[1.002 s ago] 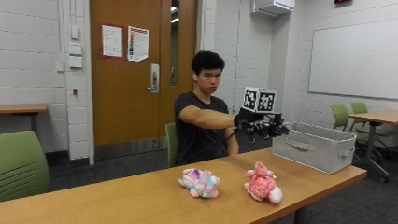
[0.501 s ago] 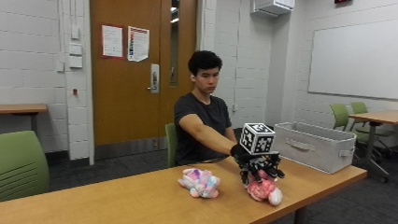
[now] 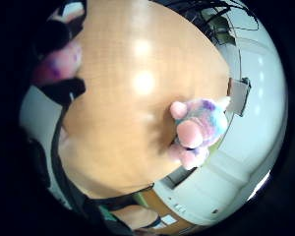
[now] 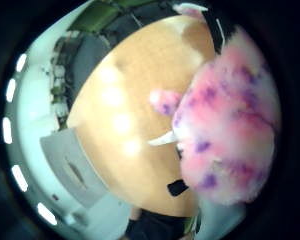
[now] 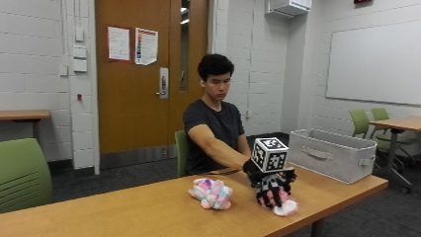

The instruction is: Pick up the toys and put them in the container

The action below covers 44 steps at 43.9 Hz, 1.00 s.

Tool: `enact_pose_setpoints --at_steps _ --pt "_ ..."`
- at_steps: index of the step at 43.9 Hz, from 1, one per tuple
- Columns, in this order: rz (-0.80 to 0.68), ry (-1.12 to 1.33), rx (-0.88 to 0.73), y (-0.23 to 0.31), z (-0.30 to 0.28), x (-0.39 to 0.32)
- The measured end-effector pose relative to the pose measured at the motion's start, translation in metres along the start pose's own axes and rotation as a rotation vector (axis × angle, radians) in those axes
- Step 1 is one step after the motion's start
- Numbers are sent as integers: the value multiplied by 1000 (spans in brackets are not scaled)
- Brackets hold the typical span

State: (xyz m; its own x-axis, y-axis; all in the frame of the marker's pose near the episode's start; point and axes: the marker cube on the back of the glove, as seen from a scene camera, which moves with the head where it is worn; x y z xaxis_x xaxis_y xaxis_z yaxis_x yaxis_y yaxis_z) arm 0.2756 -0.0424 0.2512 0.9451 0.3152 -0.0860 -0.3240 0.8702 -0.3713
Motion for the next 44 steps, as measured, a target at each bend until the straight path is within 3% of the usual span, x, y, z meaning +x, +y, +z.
enact_pose_setpoints --at_steps 17,35,44 --pt "18 -8 190 24 -19 -5" --pt "-118 -119 423 138 -243 -96" --pt "-276 -132 518 211 -300 -186"
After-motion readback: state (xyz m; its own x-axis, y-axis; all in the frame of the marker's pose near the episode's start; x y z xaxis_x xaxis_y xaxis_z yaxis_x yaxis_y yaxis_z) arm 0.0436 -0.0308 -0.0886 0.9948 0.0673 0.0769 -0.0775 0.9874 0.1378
